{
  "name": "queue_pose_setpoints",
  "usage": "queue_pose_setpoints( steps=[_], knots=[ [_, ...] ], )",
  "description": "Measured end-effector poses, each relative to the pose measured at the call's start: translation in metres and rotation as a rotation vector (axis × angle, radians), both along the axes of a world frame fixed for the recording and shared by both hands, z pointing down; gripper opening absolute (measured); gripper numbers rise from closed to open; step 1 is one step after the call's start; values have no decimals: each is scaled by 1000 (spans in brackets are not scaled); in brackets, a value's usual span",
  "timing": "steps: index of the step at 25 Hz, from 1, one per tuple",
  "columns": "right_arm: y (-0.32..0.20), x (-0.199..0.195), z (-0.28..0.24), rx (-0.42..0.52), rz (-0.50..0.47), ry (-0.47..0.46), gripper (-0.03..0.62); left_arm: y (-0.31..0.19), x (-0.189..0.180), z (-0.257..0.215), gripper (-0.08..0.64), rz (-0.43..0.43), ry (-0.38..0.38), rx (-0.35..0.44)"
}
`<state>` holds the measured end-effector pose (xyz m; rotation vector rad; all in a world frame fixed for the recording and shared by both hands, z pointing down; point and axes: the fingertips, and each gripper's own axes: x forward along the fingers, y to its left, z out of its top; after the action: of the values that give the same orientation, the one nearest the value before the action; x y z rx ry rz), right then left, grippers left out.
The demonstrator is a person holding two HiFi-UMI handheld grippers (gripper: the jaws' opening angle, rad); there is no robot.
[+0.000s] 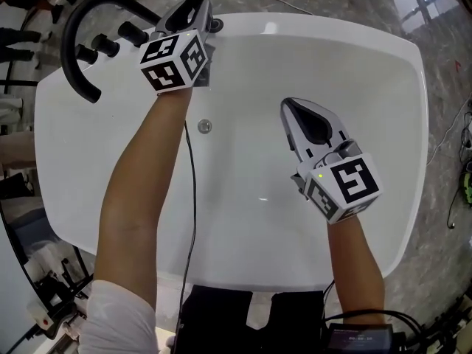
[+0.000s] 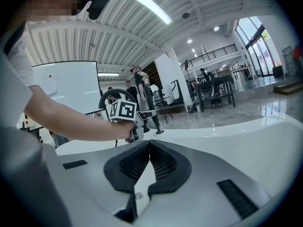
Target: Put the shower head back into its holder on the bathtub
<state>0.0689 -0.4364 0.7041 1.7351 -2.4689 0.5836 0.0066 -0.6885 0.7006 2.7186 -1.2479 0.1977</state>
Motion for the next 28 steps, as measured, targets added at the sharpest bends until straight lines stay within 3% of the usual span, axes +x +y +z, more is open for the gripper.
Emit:
queue_pose_setpoints(
  steps=[22,28],
  knots=[
    [20,-1,47,-62,21,-44,12,-6,7,42,127,0,-39,-33],
    [27,-2,55,-69,23,-50,12,2,9,58,127,-17,-108,-20]
  ],
)
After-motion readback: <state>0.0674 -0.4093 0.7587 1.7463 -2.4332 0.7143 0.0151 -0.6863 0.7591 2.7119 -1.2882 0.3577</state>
